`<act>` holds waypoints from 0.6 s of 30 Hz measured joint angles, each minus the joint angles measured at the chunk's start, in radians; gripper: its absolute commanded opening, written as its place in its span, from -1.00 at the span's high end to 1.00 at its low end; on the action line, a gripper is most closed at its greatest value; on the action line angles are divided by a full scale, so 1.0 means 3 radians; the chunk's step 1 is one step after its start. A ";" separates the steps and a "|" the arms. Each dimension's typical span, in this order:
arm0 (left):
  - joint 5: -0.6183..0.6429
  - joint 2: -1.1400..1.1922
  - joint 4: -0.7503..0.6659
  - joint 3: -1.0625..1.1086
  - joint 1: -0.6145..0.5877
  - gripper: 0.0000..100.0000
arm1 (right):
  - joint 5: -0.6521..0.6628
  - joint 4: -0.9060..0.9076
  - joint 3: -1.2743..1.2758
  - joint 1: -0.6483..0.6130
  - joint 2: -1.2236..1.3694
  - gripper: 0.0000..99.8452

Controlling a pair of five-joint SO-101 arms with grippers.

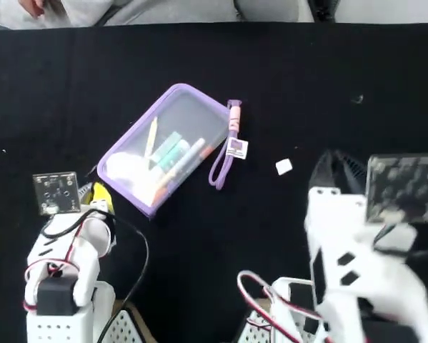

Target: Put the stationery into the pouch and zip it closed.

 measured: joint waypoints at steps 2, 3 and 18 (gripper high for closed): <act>0.0005 0.0026 0.0107 0.0092 0.0000 0.94 | 0.0056 -0.0123 0.0511 0.0000 -0.0373 0.96; 0.0005 0.0020 0.0174 0.0118 0.0000 0.94 | 0.0138 -0.0153 0.0742 0.0000 -0.0542 0.96; 0.0005 -0.0010 0.0696 0.0675 -0.0005 0.94 | 0.0680 -0.0256 0.2087 -0.0384 -0.1279 0.95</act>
